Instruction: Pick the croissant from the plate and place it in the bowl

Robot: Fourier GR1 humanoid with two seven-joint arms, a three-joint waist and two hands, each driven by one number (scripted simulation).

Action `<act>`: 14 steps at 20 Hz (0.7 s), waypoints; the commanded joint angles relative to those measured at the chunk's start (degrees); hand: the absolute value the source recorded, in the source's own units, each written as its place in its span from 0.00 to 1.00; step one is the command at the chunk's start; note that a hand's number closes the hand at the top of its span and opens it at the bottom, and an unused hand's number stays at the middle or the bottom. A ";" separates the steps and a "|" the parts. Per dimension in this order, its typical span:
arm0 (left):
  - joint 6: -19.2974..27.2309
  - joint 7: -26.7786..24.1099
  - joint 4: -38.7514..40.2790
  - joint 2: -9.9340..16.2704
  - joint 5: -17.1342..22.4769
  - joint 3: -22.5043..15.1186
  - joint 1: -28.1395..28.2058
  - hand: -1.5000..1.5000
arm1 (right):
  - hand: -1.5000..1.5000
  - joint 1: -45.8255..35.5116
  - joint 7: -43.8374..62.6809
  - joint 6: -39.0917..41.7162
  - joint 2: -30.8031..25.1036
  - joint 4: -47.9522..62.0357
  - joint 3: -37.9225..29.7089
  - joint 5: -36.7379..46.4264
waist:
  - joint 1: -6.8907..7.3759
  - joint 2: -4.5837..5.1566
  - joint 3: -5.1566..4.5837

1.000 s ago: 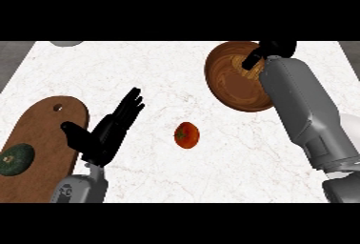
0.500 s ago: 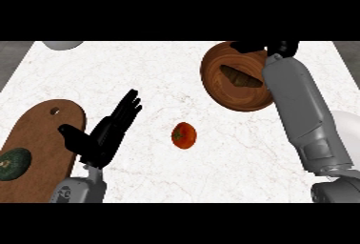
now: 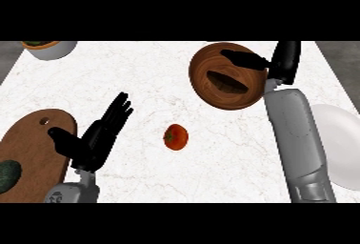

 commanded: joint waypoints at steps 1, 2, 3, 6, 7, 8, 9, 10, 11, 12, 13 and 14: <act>-1.00 -0.88 0.96 1.58 0.86 2.03 -0.08 0.50 | 0.00 9.81 -0.25 1.68 1.15 -16.10 6.24 -5.54 | -1.45 -0.49 -0.09; 0.49 -0.48 -0.10 0.26 -0.14 0.70 1.91 0.50 | 0.00 13.76 -1.46 1.57 1.16 -18.90 8.25 -5.70 | -1.96 -0.93 -0.05; 0.34 -0.73 0.75 0.54 0.05 1.24 2.01 0.50 | 0.00 15.87 -0.92 1.56 1.17 -21.75 11.43 -6.46 | -2.11 -1.04 -0.08; 0.15 -0.99 0.24 1.32 0.94 2.68 2.86 0.50 | 0.00 26.83 -1.40 2.08 1.19 -31.94 15.94 -7.66 | -3.24 -1.16 -0.07; 0.04 -0.68 -0.76 1.37 0.69 2.14 2.77 0.50 | 0.00 31.32 -2.14 2.29 1.20 -34.52 18.72 -7.36 | -3.11 -1.07 -0.05; 0.72 -2.05 0.40 -0.46 -0.15 0.76 3.53 0.50 | 1.00 34.44 -2.39 2.29 1.20 -37.02 21.52 -5.87 | -3.63 -1.00 -0.12; 0.57 -1.51 -0.88 0.25 0.43 1.50 3.71 0.50 | 1.00 39.60 -3.84 1.44 1.20 -39.53 22.90 -6.08 | -3.50 -0.97 -0.06; 0.48 -1.23 -1.21 0.58 0.24 1.45 3.25 0.50 | 1.00 42.82 -4.48 0.76 1.20 -42.45 25.71 -5.42 | -3.61 -1.00 -0.07; 0.63 -0.04 -0.95 1.38 0.68 2.53 2.53 0.50 | 1.00 46.12 -4.24 1.35 1.20 -45.17 27.68 -4.76 | -4.24 -1.07 -0.10; -0.44 -1.32 -1.56 1.39 0.88 1.89 4.99 0.50 | 1.00 50.91 -5.20 0.57 1.21 -46.57 29.74 -4.75 | -3.82 -1.09 -0.09; 0.71 -0.77 -0.71 1.02 0.78 2.63 2.86 0.50 | 1.00 54.67 -6.34 0.42 1.21 -48.99 32.17 -4.11 | -4.63 -0.88 -0.09; 1.00 -0.28 -1.41 1.24 -0.01 2.07 3.41 0.50 | 1.00 59.06 -7.46 0.75 1.21 -50.86 33.97 -4.85 | -4.65 -0.95 -0.01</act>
